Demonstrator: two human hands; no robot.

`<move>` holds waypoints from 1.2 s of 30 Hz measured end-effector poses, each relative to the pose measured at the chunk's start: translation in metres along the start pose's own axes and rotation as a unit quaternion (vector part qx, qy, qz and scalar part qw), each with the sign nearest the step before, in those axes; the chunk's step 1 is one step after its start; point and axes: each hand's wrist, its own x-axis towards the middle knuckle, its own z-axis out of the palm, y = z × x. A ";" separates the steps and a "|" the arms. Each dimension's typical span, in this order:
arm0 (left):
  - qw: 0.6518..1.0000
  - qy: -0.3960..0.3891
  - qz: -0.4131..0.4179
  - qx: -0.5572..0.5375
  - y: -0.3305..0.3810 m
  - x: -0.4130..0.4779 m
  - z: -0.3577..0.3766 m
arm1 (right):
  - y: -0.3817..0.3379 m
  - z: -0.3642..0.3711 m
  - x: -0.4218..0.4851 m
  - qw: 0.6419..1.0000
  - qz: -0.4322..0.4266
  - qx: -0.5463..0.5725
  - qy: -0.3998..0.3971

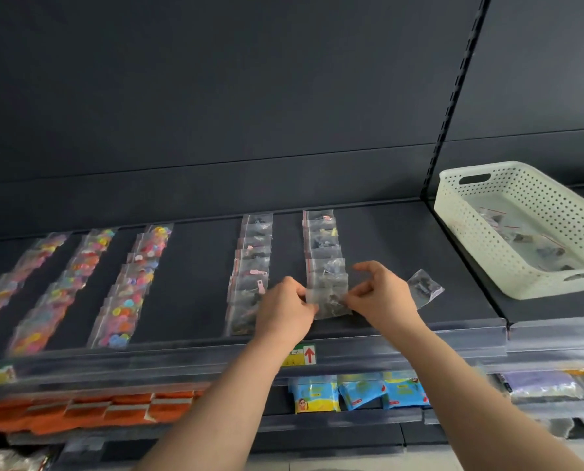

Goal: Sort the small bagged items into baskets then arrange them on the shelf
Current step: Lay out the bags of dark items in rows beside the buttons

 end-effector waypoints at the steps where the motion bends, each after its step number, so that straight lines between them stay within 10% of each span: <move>1: 1.000 0.004 0.006 0.014 -0.001 0.001 0.001 | -0.001 0.001 0.000 1.000 0.003 -0.004 0.010; 15: 0.997 0.007 0.072 -0.007 0.028 0.008 0.006 | 0.010 -0.043 0.005 0.964 -0.033 -0.211 0.159; 22: 0.989 -0.109 0.090 -0.037 0.076 0.003 0.044 | 0.052 -0.078 0.023 0.958 0.053 -0.278 0.045; 29: 0.992 -0.105 0.064 -0.026 0.090 0.003 0.059 | 0.063 -0.091 0.035 0.980 0.042 -0.195 -0.005; 36: 0.982 -0.089 0.008 -0.169 0.089 -0.003 0.045 | 0.042 -0.090 0.024 0.988 0.050 0.133 -0.062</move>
